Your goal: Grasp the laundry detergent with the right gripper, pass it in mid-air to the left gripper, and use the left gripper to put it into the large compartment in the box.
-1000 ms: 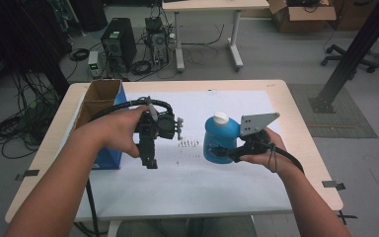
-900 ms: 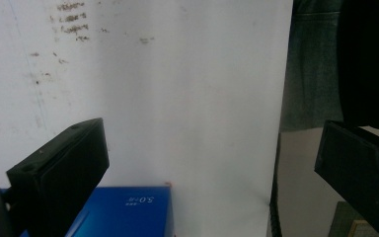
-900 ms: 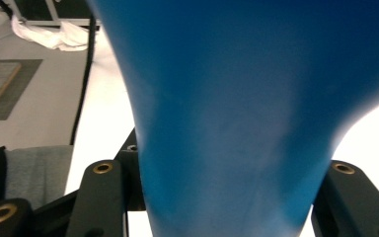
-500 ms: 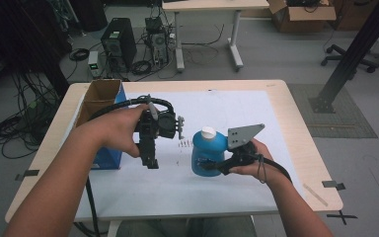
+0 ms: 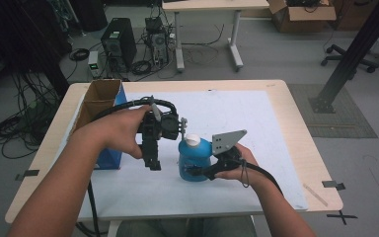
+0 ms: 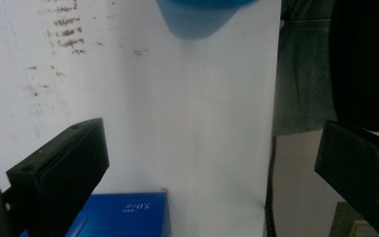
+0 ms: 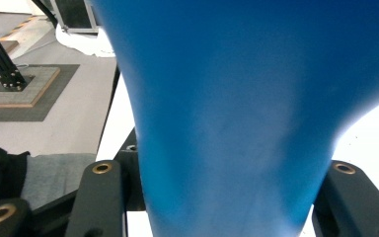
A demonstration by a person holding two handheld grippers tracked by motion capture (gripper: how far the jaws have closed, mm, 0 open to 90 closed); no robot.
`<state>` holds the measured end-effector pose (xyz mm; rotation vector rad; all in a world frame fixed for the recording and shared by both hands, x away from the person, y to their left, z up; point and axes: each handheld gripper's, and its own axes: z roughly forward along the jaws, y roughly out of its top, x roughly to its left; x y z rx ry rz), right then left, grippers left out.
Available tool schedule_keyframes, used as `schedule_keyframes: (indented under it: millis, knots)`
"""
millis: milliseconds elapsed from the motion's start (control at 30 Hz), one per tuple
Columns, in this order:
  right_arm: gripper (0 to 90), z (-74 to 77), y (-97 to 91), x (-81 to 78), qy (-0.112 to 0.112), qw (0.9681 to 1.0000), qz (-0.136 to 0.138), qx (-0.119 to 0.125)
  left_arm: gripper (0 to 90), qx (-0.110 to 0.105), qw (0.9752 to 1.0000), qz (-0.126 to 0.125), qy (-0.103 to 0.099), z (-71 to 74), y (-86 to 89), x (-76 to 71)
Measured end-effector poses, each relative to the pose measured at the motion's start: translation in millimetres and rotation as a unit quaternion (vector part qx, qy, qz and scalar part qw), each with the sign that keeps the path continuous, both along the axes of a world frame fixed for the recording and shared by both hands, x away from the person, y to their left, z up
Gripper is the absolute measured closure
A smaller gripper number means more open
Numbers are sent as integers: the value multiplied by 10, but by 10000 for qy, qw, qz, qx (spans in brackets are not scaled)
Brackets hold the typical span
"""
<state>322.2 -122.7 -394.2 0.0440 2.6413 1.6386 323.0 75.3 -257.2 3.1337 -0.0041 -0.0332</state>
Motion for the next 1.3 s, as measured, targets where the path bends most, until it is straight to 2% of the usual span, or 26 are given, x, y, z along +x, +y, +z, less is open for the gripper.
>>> schedule_keyframes:
  millis: [100, 500, 767, 1300]
  knots:
    - [453, -36, 67, -6, -69, 10000, -13, -36, 4, 4, 10000, -43, 18, -13, -33, 2]
    - [453, -107, 270, 44, -14, 10000, 25, -32, 4, 17, 10000, -63, 26, -19, -79, 10]
    - [453, -112, 418, 66, 5, 9999, 91, -41, 4, 40, 10000, -47, 29, -24, -81, 14]
    - [453, -88, 598, 69, -12, 9998, 181, -21, 4, 75, 9999, -114, 12, -55, -171, 1]
